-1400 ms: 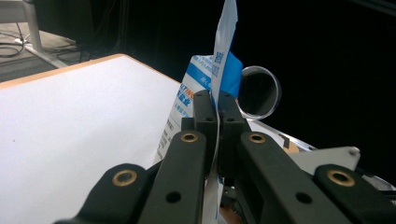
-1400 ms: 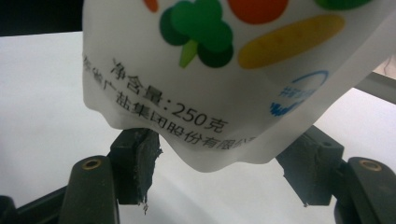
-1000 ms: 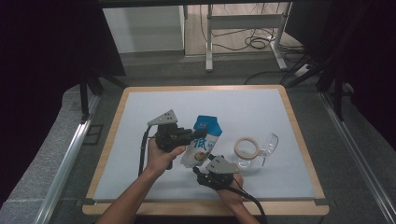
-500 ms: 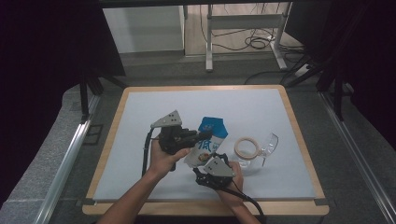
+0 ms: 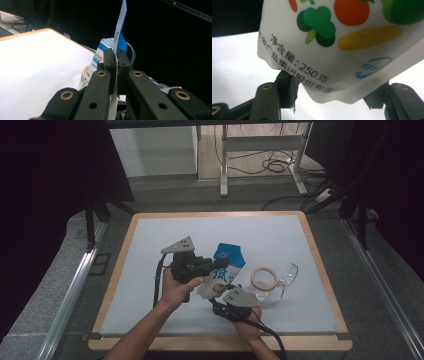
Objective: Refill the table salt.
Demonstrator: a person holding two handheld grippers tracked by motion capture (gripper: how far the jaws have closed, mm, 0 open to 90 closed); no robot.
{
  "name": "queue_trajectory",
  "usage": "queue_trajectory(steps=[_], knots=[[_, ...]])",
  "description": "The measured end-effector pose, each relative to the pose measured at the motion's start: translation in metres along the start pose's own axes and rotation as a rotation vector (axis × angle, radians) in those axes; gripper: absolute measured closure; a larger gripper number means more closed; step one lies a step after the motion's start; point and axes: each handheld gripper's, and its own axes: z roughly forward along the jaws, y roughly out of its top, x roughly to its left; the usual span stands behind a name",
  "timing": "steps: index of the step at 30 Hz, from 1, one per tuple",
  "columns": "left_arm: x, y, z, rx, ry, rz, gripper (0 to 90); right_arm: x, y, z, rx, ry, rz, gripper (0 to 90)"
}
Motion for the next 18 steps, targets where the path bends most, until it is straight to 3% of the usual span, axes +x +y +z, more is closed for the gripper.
queue_trajectory(steps=[4, 8, 16, 18], knots=[[-0.002, 0.001, 0.002, 0.006, 0.012, 0.016, 90.0, 0.001, 0.001, -0.003, -0.006, 0.061, 0.051, 42.1], [-0.001, 0.002, 0.005, 0.013, 0.022, 0.017, 90.0, 0.002, 0.001, -0.005, -0.003, 0.088, 0.076, 43.8], [0.001, -0.004, 0.016, 0.022, 0.045, 0.018, 90.0, 0.006, -0.003, -0.013, 0.047, 0.131, 0.199, 44.1], [0.001, -0.005, 0.017, 0.025, 0.046, 0.017, 90.0, 0.006, -0.003, -0.014, 0.050, 0.133, 0.210, 44.1]])
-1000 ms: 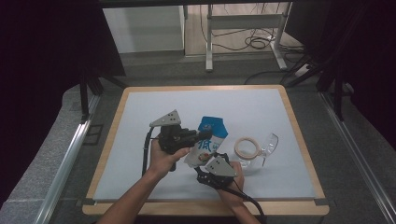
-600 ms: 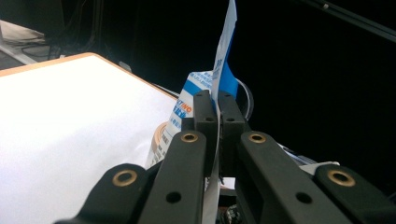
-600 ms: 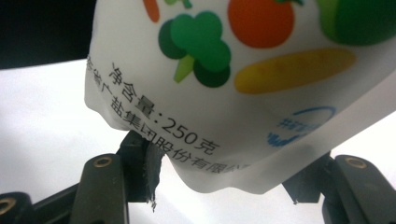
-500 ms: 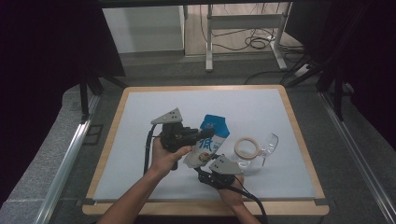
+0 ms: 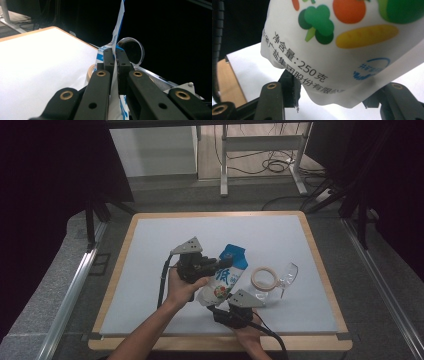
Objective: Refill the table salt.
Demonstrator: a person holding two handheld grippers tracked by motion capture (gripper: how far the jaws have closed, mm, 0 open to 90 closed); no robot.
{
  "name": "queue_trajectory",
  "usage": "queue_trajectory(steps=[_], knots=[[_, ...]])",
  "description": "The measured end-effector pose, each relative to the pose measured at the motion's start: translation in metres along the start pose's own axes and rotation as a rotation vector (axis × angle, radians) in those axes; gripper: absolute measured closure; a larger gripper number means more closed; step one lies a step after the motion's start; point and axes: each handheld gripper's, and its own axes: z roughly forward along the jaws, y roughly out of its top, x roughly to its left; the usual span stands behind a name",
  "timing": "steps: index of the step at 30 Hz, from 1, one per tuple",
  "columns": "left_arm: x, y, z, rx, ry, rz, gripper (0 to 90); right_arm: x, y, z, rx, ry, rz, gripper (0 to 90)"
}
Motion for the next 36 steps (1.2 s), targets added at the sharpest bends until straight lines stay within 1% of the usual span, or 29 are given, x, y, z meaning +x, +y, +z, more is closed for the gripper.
queue_trajectory(steps=[2, 6, 11, 14, 16, 21, 25, 26, 28, 31, 36], knots=[[0.000, -0.001, 0.002, 0.006, 0.003, 0.002, 90.0, 0.001, -0.001, -0.002, 0.004, 0.007, 0.020, 44.0], [-0.002, -0.002, 0.007, 0.021, -0.003, 0.009, 90.0, 0.000, -0.005, -0.005, 0.011, 0.020, 0.043, 44.0], [-0.001, -0.001, 0.015, 0.039, -0.015, 0.002, 90.0, -0.003, -0.007, -0.007, 0.012, 0.010, 0.049, 44.0], [0.001, -0.001, 0.020, 0.051, -0.016, -0.004, 90.0, -0.005, -0.010, -0.007, 0.020, -0.006, 0.057, 44.1], [0.002, -0.001, 0.022, 0.062, -0.011, -0.003, 90.0, -0.005, -0.010, -0.007, 0.022, -0.006, 0.062, 44.1], [0.005, 0.001, 0.028, 0.092, -0.028, -0.014, 90.0, -0.005, -0.011, -0.007, 0.025, -0.025, 0.073, 44.1], [0.004, 0.004, 0.034, 0.116, -0.037, -0.003, 90.0, -0.004, -0.012, -0.008, 0.015, -0.049, 0.069, 44.2], [0.004, 0.005, 0.034, 0.120, -0.036, 0.001, 90.0, -0.004, -0.012, -0.009, 0.015, -0.060, 0.068, 44.5], [0.003, 0.007, 0.037, 0.126, -0.035, 0.005, 90.0, -0.004, -0.012, -0.009, 0.013, -0.065, 0.066, 44.7], [0.002, 0.009, 0.040, 0.135, -0.032, 0.013, 90.0, -0.003, -0.012, -0.011, 0.008, -0.092, 0.053, 45.8], [0.002, 0.010, 0.044, 0.149, -0.027, 0.017, 90.0, -0.003, -0.012, -0.012, 0.016, -0.103, 0.056, 46.6]])
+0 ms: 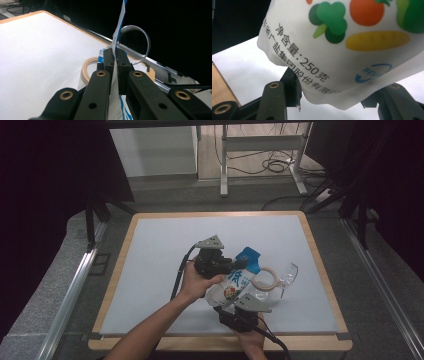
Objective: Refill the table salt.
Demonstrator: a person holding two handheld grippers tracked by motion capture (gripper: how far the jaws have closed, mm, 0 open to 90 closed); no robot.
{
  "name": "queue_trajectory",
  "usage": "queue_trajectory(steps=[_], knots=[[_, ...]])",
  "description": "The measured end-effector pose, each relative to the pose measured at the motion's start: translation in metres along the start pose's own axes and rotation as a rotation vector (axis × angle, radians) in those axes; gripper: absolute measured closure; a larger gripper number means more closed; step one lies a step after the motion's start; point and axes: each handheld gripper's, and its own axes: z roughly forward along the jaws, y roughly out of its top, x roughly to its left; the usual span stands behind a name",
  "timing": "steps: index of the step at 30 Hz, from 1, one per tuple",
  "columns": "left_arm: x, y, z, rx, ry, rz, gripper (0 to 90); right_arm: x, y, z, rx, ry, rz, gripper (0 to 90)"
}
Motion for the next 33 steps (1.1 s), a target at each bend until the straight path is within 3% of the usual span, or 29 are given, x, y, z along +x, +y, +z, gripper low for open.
queue_trajectory(steps=[7, 12, 24, 33], knots=[[0.001, 0.002, 0.004, 0.028, 0.018, 0.014, 90.0, 0.000, 0.000, 0.002, 0.009, 0.010, 0.017, 47.0], [0.003, 0.006, 0.006, 0.053, 0.026, 0.018, 90.0, 0.002, 0.000, 0.002, 0.007, -0.007, 0.009, 47.2], [0.000, 0.015, 0.026, 0.133, 0.045, 0.062, 90.0, -0.004, -0.001, 0.007, 0.015, 0.001, 0.069, 47.2], [0.003, 0.019, 0.036, 0.170, 0.039, 0.057, 90.0, -0.007, -0.002, 0.008, 0.015, 0.002, 0.097, 47.1]])
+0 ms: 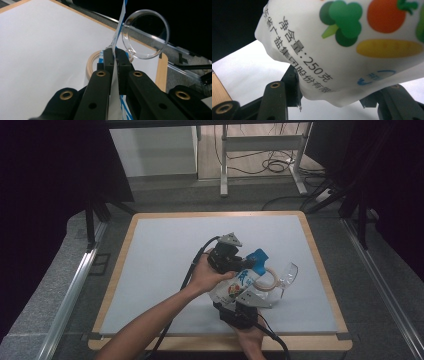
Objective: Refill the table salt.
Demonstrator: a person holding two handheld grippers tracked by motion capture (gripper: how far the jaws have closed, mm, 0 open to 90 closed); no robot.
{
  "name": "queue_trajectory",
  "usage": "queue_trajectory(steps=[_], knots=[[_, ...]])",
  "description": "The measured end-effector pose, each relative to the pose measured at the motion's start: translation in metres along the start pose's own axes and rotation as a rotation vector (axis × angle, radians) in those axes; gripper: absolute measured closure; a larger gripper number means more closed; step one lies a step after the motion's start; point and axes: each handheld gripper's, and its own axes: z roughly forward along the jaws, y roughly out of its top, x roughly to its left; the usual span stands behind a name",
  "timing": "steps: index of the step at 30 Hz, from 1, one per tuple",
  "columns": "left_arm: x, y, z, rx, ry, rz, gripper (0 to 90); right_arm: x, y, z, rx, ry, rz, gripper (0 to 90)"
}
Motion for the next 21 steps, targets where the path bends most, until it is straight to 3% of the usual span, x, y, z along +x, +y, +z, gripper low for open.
queue_trajectory(steps=[6, 21], knots=[[0.0016, 0.0050, 0.0039, 0.027, 0.011, 0.015, 90.0, -0.0006, 0.0017, 0.0009, -0.008, 0.002, 0.020, 47.2], [0.0061, 0.0046, 0.0080, 0.034, 0.000, -0.001, 90.0, -0.0010, 0.0010, 0.0036, -0.003, 0.007, 0.028, 47.0]])
